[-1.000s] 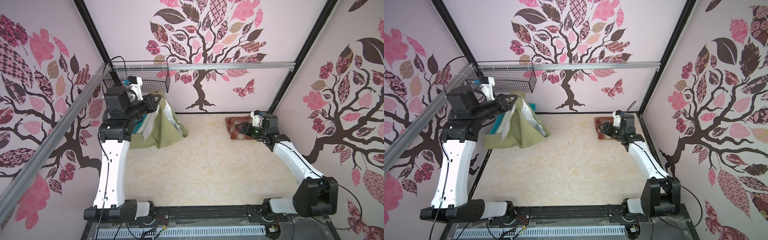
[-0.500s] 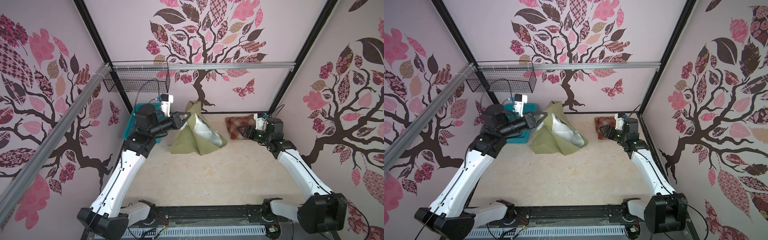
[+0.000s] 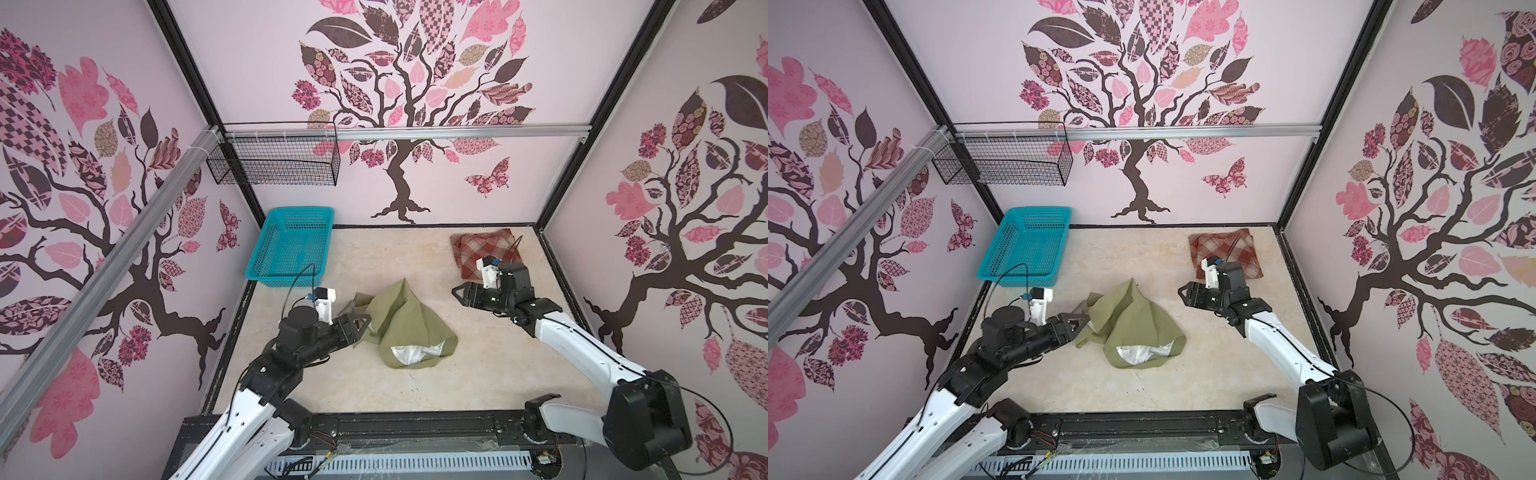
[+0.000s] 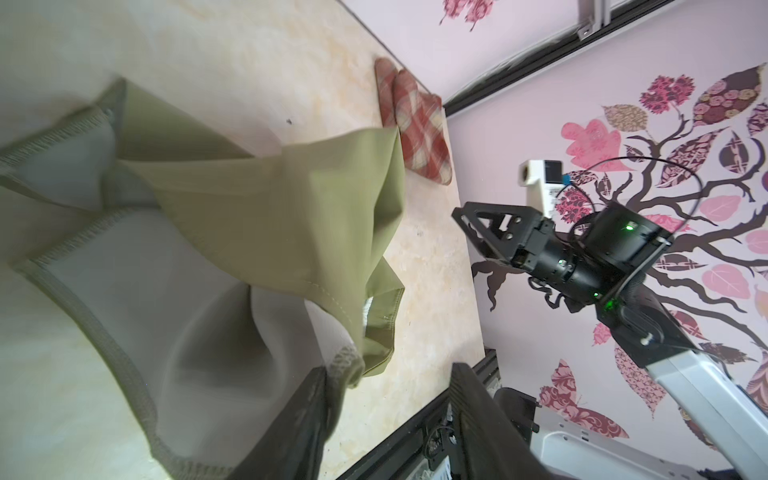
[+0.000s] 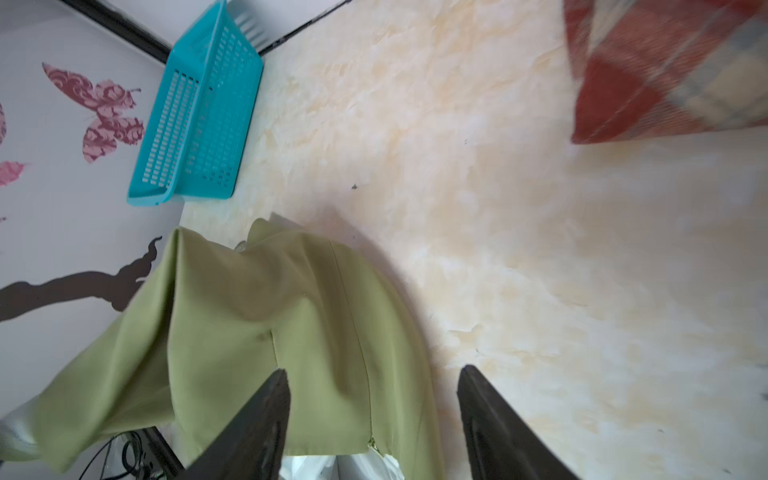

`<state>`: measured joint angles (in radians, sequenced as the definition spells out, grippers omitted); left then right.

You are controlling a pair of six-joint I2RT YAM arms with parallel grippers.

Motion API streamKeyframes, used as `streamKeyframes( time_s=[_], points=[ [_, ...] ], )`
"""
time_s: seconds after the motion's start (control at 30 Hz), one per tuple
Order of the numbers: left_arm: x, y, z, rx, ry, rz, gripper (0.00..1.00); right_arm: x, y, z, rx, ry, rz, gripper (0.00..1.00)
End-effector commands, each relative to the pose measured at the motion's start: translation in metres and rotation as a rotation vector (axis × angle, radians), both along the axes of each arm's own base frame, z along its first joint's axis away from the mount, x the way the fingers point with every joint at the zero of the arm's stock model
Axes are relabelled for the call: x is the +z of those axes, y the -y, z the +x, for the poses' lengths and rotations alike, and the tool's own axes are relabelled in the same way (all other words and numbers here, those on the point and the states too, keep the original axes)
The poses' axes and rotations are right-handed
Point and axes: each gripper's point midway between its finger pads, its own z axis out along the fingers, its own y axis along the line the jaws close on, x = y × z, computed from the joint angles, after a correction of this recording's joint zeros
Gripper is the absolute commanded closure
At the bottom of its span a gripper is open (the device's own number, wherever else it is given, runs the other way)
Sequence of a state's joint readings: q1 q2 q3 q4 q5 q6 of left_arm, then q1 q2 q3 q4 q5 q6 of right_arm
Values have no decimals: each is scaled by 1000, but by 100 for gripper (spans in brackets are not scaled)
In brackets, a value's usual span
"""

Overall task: Fold and stack skirts
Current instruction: Place the skirt at the center of the table, then flatten out the skirt at the center of the table.

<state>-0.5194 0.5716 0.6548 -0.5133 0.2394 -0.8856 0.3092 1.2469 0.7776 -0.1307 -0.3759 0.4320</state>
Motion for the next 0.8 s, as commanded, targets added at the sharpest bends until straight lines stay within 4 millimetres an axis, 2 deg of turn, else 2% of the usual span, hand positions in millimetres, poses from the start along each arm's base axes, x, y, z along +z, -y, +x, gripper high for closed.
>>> streamKeyframes(
  time_s=[0.0, 0.13, 0.23, 0.37, 0.47, 0.57, 0.67, 0.77],
  points=[
    [-14, -32, -4, 115, -28, 139, 47, -21, -13, 0, 29, -26, -52, 31],
    [-9, -33, 3, 120, -30, 184, 49, -47, -26, -10, 71, -95, -86, 30],
    [-5, -25, 2, 58, -26, 212, 47, -65, -28, -19, 83, -137, -116, 28],
    [-26, -32, 15, 92, -104, 326, 45, -89, -21, -29, 79, -196, -161, 28],
    [-45, -31, 36, 115, -174, 384, 45, -103, -19, -31, 83, -229, -188, 28],
    [-60, -33, 67, 165, -202, 383, 44, -115, -26, -32, 114, -270, -172, 28],
    [-66, -34, 103, 197, -190, 319, 41, -122, -32, -32, 129, -299, -152, 30],
    [-58, -18, 129, 140, -145, 279, 41, -124, -34, -31, 129, -301, -146, 31]
  ],
)
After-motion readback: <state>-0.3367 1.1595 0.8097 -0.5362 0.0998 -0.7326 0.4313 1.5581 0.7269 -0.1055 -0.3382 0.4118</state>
